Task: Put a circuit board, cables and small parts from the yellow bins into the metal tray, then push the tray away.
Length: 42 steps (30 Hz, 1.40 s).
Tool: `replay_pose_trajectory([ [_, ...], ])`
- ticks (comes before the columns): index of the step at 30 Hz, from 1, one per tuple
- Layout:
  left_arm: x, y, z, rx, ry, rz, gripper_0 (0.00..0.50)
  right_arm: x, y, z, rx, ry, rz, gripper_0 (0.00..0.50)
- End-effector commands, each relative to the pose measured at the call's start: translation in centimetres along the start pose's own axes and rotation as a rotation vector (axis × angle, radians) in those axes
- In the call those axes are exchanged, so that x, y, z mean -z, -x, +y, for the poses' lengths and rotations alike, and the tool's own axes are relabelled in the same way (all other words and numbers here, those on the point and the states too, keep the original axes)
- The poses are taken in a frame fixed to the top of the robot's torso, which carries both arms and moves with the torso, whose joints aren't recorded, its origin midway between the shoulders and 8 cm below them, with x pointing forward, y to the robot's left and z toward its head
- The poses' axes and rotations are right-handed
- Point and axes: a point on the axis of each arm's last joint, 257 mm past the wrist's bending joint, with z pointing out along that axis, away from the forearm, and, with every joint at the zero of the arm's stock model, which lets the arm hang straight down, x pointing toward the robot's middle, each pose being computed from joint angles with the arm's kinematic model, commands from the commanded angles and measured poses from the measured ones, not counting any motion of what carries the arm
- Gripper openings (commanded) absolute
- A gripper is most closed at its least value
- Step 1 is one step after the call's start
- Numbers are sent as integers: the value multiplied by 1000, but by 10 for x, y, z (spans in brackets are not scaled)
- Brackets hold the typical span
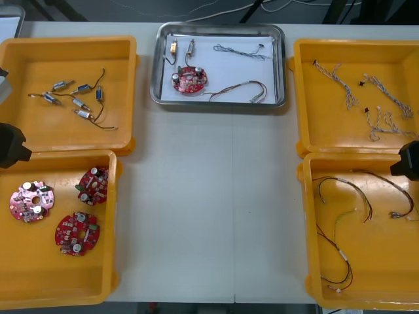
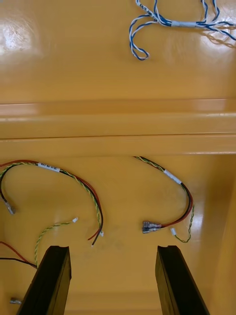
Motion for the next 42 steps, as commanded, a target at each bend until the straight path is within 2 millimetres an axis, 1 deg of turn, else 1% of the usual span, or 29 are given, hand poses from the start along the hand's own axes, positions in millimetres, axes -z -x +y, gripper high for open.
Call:
replay_pose_trajectory([
  [1,12,1,19,-31,60,-14,500,-1,0,6,2,25,-17,500],
  [42,12,1,19,-31,60,-14,500,-1,0,6,2,25,-17,500],
])
